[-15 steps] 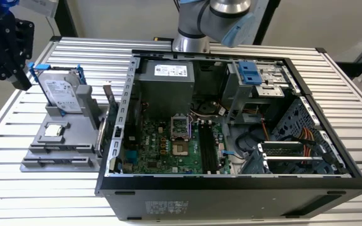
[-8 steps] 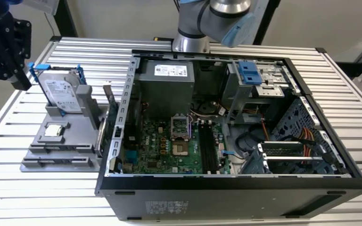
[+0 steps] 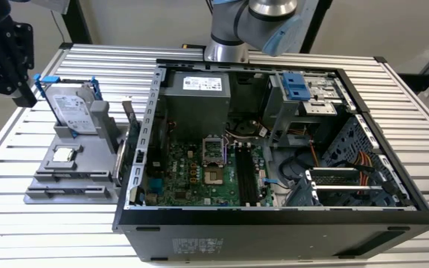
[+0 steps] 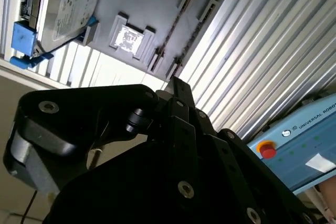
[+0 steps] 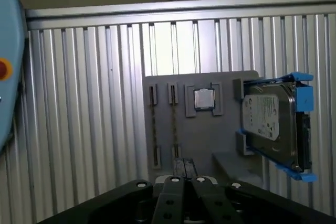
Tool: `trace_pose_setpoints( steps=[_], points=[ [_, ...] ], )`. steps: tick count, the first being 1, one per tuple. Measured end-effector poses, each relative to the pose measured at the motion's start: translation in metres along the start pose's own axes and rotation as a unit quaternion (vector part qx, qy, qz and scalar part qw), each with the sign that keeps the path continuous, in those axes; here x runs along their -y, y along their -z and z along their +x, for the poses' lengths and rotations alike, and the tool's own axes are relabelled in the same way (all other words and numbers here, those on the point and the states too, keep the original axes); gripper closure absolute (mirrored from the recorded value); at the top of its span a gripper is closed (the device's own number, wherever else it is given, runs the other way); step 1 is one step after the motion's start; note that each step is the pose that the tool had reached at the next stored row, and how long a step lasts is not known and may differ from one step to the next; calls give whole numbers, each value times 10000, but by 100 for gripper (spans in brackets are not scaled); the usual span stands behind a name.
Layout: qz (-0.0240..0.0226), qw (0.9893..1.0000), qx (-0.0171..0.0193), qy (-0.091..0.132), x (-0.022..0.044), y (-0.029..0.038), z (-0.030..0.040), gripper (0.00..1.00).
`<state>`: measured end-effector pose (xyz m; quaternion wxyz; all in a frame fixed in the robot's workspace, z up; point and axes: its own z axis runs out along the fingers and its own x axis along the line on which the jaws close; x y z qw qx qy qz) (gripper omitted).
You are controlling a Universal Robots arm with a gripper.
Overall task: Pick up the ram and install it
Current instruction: 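Pick up the ram and move it above insertion slot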
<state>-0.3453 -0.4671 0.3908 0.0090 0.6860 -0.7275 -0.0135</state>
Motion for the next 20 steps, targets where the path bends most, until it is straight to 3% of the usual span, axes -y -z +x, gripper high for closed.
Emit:
trace_pose_setpoints(
  steps=[5, 11, 20],
  points=[
    [-2, 9994, -11, 332, 0, 0, 0, 100],
    [-4, 9973, -23, 728, 0, 0, 0, 100],
    [-4, 9971, -24, 756, 0, 0, 0, 100]
  ],
)
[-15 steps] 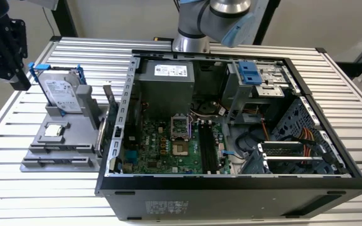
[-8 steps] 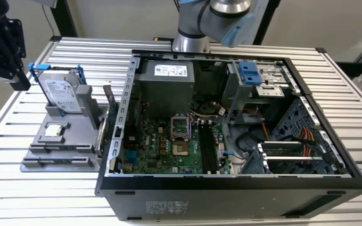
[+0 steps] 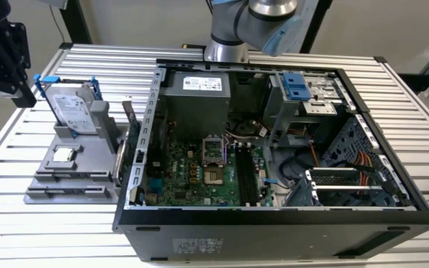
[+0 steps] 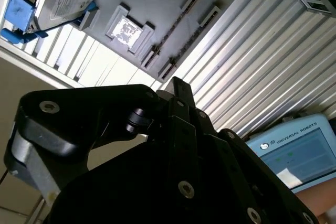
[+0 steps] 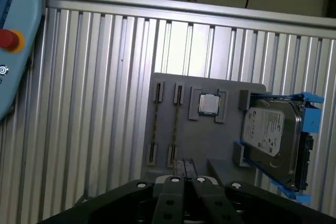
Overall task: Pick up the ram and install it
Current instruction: 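Pick up the ram and move it above insertion slot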
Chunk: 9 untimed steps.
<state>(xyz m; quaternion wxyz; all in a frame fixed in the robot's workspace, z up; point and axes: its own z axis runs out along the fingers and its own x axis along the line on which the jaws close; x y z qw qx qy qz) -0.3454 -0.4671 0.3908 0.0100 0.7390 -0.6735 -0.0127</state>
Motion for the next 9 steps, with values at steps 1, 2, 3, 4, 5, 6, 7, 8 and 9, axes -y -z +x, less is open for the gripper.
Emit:
trace_pose_setpoints(
  steps=[1, 2, 3, 4, 5, 6, 7, 8, 9],
  points=[
    [0, 10000, 0, 0, 0, 0, 0, 100],
    [0, 10000, 0, 0, 0, 0, 0, 100],
    [0, 10000, 0, 0, 0, 0, 0, 100],
    [0, 10000, 0, 1, 0, 0, 0, 0],
    [0, 10000, 0, 1, 0, 0, 0, 0],
    [0, 10000, 0, 1, 0, 0, 0, 0],
    [0, 10000, 0, 1, 0, 0, 0, 0],
    [0, 10000, 0, 1, 0, 0, 0, 0],
    [0, 10000, 0, 1, 0, 0, 0, 0]
  ],
)
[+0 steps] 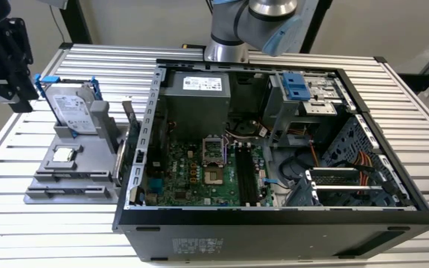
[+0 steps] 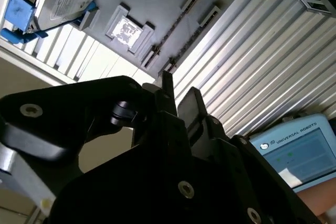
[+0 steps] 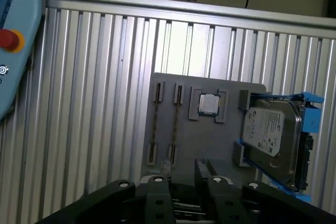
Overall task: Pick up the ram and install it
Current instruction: 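Pick up the ram and move it above insertion slot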
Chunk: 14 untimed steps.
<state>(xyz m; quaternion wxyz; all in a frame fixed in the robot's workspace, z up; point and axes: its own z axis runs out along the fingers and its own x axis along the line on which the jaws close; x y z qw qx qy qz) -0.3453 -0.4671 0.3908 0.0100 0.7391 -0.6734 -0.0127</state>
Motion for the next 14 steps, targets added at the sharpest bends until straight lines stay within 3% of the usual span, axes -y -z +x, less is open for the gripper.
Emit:
trace_pose_setpoints(
  steps=[9, 14],
  points=[
    [0, 10000, 0, -6, 0, 0, 0, 0],
    [1, 9999, 6, -169, 0, -12, 0, 0]
  ],
)
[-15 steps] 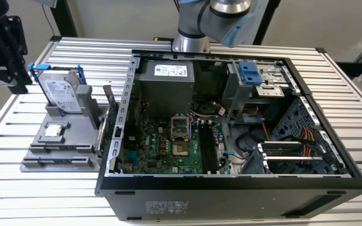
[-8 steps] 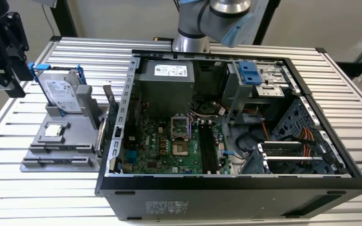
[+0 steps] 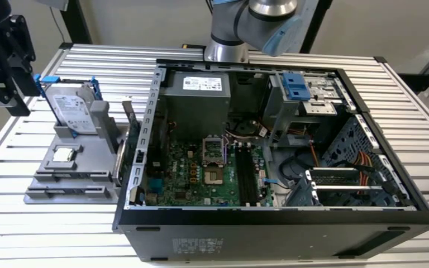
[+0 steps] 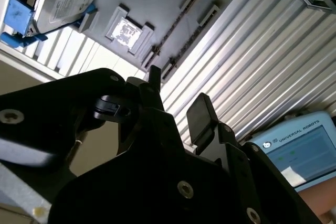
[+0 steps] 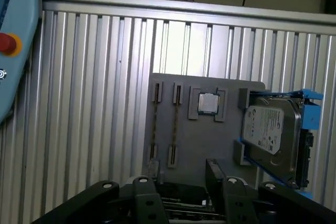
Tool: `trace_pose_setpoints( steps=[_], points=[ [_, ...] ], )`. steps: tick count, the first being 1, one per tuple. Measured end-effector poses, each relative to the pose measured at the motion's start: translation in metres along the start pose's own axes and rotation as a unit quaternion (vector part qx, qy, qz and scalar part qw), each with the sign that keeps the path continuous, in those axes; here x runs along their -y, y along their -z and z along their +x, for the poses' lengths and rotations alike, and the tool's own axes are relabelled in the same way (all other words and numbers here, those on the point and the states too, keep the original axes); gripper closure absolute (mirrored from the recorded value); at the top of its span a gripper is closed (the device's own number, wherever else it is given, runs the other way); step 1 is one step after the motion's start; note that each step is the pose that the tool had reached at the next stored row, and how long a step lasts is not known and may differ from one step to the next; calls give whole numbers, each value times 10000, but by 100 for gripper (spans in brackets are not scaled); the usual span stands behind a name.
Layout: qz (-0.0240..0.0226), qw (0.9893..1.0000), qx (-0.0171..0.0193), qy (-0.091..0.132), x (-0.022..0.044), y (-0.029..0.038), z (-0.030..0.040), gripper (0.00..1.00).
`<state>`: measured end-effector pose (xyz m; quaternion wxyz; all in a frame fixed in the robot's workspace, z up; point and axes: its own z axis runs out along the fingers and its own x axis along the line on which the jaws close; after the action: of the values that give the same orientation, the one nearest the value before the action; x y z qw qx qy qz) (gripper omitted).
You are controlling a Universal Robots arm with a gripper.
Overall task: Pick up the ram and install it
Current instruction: 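Pick up the ram and move it above insertion slot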
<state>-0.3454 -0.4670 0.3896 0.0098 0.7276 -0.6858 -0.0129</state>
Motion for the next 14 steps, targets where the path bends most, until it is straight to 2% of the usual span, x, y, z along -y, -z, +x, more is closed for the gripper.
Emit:
trace_pose_setpoints(
  steps=[7, 14],
  points=[
    [3, 9999, 4, -110, 2, -35, 2, 0],
    [36, 9999, 1, -114, 2, -75, 8, 0]
  ],
)
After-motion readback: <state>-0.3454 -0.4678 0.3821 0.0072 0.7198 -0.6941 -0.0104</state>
